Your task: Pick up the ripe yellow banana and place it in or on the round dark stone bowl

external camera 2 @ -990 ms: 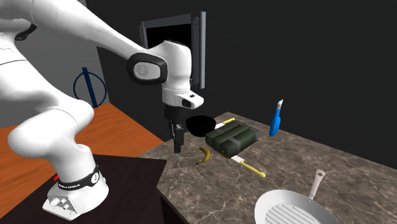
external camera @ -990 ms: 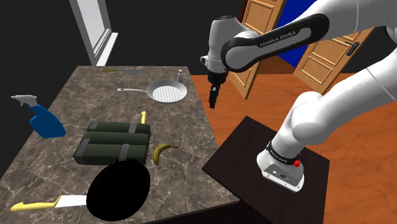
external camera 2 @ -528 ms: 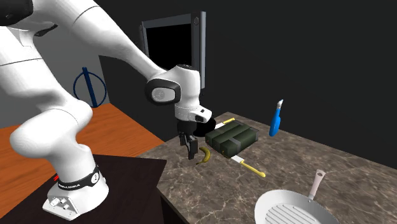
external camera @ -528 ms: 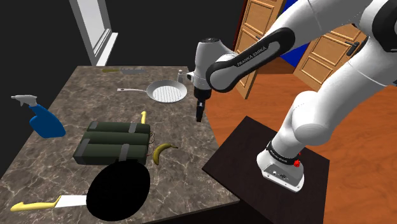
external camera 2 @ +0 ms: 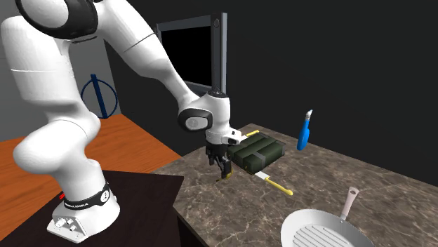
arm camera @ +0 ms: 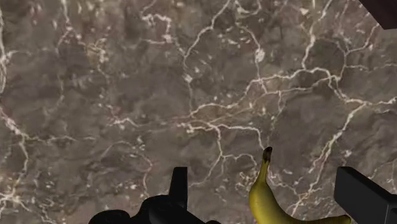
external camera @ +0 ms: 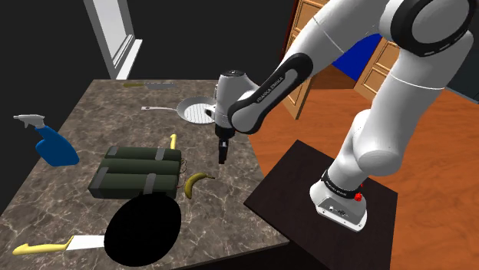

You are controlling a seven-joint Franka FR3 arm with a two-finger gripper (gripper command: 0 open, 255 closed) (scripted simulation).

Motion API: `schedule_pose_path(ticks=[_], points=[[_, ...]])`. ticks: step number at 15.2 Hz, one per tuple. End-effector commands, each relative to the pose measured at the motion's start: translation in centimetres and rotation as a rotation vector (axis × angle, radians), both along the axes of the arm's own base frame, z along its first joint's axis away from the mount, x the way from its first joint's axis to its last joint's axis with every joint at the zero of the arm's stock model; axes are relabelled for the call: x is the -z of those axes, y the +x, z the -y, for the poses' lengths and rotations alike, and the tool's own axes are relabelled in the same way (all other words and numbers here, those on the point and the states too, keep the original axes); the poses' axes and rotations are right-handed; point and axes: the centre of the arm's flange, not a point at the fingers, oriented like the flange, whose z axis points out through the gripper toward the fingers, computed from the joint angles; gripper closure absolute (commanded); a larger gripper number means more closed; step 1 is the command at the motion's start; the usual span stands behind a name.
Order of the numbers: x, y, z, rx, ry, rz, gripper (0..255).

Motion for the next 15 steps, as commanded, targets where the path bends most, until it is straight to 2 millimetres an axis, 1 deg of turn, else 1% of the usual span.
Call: schedule_pose_path(ticks=[1,5,6,12,13,15], points=[[2.0,0.8,-1.8,-0.037,0.019,0.01,0],[5.3,1.9,-5.2,-0.11,0.054,0.027,0],[5.5,2.0,-5.3,-0.113,0.056,0.028,0],[8.6,2.0,-5.8,-0.113,0.056,0.028,0],[9.4,2.0,-5.9,-0.113,0.056,0.028,0],[9.4,2.0,-5.9,-0.113,0.056,0.028,0]])
